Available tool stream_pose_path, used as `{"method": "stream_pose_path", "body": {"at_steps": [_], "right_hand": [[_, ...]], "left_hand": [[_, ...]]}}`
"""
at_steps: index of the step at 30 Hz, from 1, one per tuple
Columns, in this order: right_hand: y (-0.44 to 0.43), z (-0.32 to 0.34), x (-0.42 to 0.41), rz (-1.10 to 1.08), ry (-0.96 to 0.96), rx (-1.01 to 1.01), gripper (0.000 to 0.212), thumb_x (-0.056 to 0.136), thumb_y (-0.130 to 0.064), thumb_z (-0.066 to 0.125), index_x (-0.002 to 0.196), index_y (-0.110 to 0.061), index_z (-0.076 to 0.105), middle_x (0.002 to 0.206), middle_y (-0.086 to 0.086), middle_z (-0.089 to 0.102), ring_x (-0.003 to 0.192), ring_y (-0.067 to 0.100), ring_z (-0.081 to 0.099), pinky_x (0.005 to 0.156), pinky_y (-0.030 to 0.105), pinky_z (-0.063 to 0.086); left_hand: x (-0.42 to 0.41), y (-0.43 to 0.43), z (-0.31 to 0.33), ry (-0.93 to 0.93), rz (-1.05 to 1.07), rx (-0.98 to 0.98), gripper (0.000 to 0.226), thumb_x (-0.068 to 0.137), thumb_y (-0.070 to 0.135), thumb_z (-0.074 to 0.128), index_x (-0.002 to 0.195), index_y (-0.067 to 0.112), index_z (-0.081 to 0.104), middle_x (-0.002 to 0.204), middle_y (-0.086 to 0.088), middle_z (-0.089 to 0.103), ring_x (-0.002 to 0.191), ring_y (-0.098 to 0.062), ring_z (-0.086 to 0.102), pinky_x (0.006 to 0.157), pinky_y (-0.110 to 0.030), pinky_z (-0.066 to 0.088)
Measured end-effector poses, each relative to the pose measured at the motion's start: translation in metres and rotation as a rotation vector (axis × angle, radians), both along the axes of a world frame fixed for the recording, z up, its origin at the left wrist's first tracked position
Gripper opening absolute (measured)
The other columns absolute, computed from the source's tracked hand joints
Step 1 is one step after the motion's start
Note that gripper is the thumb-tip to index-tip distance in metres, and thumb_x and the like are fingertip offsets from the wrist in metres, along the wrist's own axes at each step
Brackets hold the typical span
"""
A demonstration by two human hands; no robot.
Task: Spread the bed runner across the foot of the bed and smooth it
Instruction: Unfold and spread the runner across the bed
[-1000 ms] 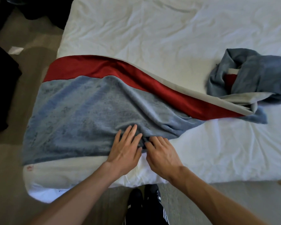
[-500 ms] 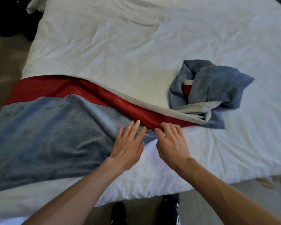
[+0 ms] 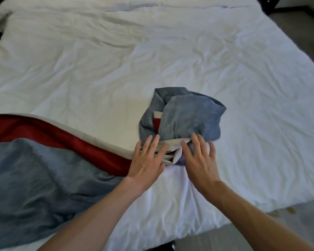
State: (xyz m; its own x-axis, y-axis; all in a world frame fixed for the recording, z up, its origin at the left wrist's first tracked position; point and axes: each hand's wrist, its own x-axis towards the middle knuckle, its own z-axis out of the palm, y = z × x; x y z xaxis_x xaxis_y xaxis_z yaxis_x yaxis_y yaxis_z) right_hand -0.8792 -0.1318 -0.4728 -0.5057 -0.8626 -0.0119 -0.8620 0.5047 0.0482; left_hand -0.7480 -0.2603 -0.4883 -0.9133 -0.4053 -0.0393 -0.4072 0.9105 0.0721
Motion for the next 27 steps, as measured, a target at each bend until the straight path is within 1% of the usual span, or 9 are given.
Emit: {"method": "stream_pose_path", "body": {"at_steps": [4, 6, 9, 12, 15, 17, 21, 24, 27], "right_hand": [[-0.001, -0.003, -0.028, -0.111, -0.051, 0.079, 0.090, 0.064, -0.009, 0.081, 0.143, -0.012, 0.036, 0.150, 0.028, 0.024, 0.136, 0.048, 0.026, 0.099, 0.066, 0.030], [-0.005, -0.007, -0.041, -0.123, -0.064, 0.103, 0.097, 0.067, -0.014, 0.081, 0.147, -0.013, 0.026, 0.153, 0.024, 0.018, 0.138, 0.048, 0.021, 0.099, 0.065, 0.031], [-0.020, -0.010, -0.062, -0.089, -0.118, 0.096, 0.092, 0.081, -0.024, 0.071, 0.151, -0.017, 0.011, 0.157, 0.016, 0.009, 0.142, 0.043, 0.010, 0.102, 0.064, 0.032], [-0.041, -0.011, -0.080, -0.054, -0.155, 0.113, 0.082, 0.092, -0.028, 0.054, 0.150, -0.023, -0.004, 0.159, 0.009, -0.004, 0.144, 0.037, -0.003, 0.105, 0.059, 0.030], [-0.070, -0.004, -0.090, -0.014, -0.213, 0.095, 0.085, 0.088, -0.021, 0.053, 0.150, -0.026, -0.006, 0.159, 0.005, -0.009, 0.144, 0.035, -0.009, 0.109, 0.059, 0.026], [-0.091, 0.003, -0.096, 0.046, -0.220, 0.091, 0.087, 0.087, -0.023, 0.054, 0.150, -0.027, -0.006, 0.159, 0.005, -0.012, 0.144, 0.035, -0.012, 0.110, 0.060, 0.023], [-0.134, 0.018, -0.100, 0.182, -0.200, 0.068, 0.087, 0.086, -0.030, 0.059, 0.151, -0.028, 0.001, 0.158, 0.010, -0.014, 0.143, 0.038, -0.012, 0.113, 0.059, 0.017], [-0.166, 0.024, -0.098, 0.263, -0.211, 0.019, 0.080, 0.090, -0.034, 0.056, 0.150, -0.031, 0.003, 0.157, 0.015, -0.015, 0.143, 0.037, -0.012, 0.115, 0.056, 0.010], [-0.201, 0.026, -0.093, 0.314, -0.197, -0.012, 0.069, 0.096, -0.041, 0.046, 0.150, -0.033, 0.005, 0.157, 0.017, -0.013, 0.144, 0.035, -0.012, 0.116, 0.055, 0.006]], "left_hand": [[-0.024, 0.000, -0.012, -0.066, -0.036, -0.042, 0.078, 0.079, 0.048, 0.064, 0.143, 0.016, 0.033, 0.153, -0.017, 0.024, 0.140, -0.033, 0.024, 0.110, -0.056, 0.021], [-0.032, -0.001, -0.016, -0.076, -0.054, -0.079, 0.080, 0.075, 0.045, 0.070, 0.140, 0.012, 0.038, 0.149, -0.019, 0.032, 0.136, -0.033, 0.032, 0.108, -0.056, 0.027], [-0.038, -0.011, -0.018, 0.011, -0.089, -0.099, 0.068, 0.068, 0.028, 0.079, 0.128, 0.009, 0.055, 0.137, -0.019, 0.050, 0.125, -0.032, 0.049, 0.097, -0.055, 0.043], [-0.044, -0.032, -0.018, 0.144, -0.110, -0.143, 0.054, 0.069, 0.021, 0.078, 0.121, 0.011, 0.062, 0.130, -0.017, 0.057, 0.119, -0.031, 0.055, 0.092, -0.054, 0.047], [-0.047, -0.059, -0.013, 0.276, -0.134, -0.178, 0.035, 0.080, 0.013, 0.063, 0.114, 0.012, 0.066, 0.124, -0.016, 0.062, 0.114, -0.029, 0.059, 0.090, -0.053, 0.048], [-0.049, -0.080, -0.009, 0.325, -0.113, -0.184, 0.032, 0.084, 0.012, 0.052, 0.111, 0.013, 0.068, 0.120, -0.016, 0.064, 0.110, -0.029, 0.061, 0.090, -0.051, 0.048], [-0.043, -0.120, -0.006, 0.347, 0.074, -0.142, 0.037, 0.071, 0.016, 0.078, 0.108, 0.016, 0.070, 0.115, -0.016, 0.065, 0.103, -0.029, 0.064, 0.090, -0.051, 0.047], [-0.033, -0.147, -0.004, 0.295, 0.237, -0.064, 0.040, 0.067, 0.016, 0.081, 0.106, 0.015, 0.070, 0.115, -0.017, 0.064, 0.103, -0.031, 0.063, 0.090, -0.053, 0.046], [-0.023, -0.172, -0.002, 0.181, 0.393, -0.001, 0.036, 0.067, 0.012, 0.078, 0.102, 0.013, 0.070, 0.119, -0.018, 0.062, 0.108, -0.032, 0.060, 0.092, -0.054, 0.043]]}}
